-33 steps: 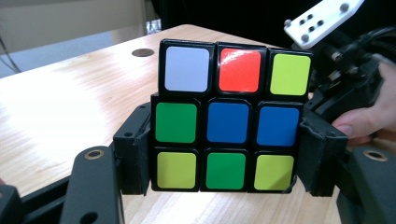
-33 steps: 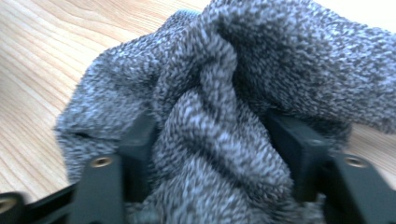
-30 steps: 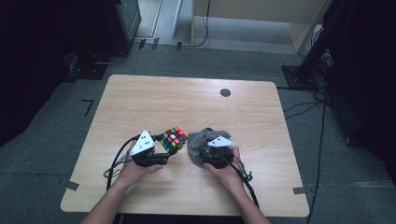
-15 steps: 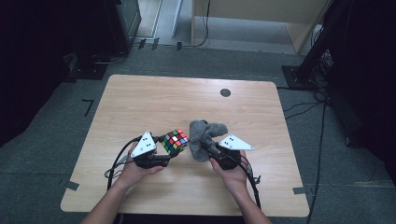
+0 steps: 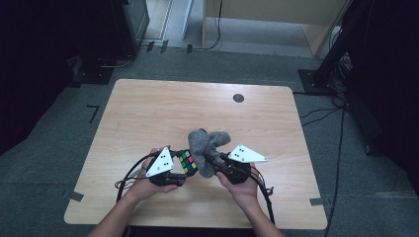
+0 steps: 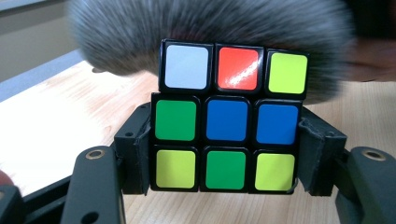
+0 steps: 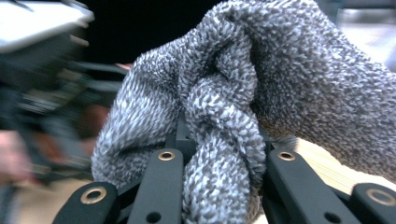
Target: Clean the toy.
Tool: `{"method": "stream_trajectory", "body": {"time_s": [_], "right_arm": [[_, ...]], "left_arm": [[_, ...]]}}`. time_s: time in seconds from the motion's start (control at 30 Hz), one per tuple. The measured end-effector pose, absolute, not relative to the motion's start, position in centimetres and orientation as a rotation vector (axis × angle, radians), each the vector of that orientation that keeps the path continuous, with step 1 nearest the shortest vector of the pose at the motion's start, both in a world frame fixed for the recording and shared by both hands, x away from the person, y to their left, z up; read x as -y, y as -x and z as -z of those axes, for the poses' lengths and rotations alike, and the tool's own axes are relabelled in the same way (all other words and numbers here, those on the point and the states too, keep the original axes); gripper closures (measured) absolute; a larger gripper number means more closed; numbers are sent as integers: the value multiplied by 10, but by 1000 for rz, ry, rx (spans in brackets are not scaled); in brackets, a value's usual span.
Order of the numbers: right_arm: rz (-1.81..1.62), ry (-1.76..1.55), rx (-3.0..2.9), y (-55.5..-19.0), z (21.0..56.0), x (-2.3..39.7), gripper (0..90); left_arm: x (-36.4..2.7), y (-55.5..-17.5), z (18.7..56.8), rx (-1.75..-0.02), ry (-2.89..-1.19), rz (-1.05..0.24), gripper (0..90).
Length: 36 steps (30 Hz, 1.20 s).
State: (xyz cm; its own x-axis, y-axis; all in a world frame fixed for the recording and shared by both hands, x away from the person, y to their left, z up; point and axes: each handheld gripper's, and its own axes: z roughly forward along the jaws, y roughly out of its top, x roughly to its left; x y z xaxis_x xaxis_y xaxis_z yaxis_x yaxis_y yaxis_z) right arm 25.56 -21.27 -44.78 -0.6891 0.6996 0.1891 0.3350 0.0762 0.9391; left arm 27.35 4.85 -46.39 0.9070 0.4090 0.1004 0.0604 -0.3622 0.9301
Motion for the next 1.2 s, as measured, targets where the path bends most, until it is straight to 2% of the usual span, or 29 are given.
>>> {"method": "stream_trajectory", "body": {"time_s": [0.1,0.17,0.27,0.43,0.6,0.7,0.8,0.9,1.03,1.2], "right_arm": [[-1480,-1123,-2029,-265,461,224,752],[-1533,-1180,-2000,-267,464,233,751],[-1651,-1096,-1939,-257,449,231,750],[-1724,-911,-1987,-239,430,205,742],[-1750,-1026,-2003,-247,448,207,744],[-1570,-1078,-2002,-255,457,214,748],[-1499,-1176,-2001,-263,465,224,748],[-1576,-1152,-1959,-259,455,227,744],[-1706,-970,-1969,-243,436,211,739],[-1711,-982,-1998,-245,444,205,742]], "left_arm": [[-51,-275,461,-364,-1891,-366,344],[-51,-276,461,-372,-1907,-375,343],[-48,-277,465,-384,-1953,-386,343],[-38,-272,467,-350,-1981,-388,343],[-43,-269,461,-336,-1941,-385,343],[-47,-272,461,-358,-1908,-359,343],[-48,-274,462,-368,-1919,-385,344],[-45,-274,466,-371,-1953,-401,343],[-40,-273,467,-358,-1962,-396,344],[-47,-270,458,-335,-1904,-376,344]]}}
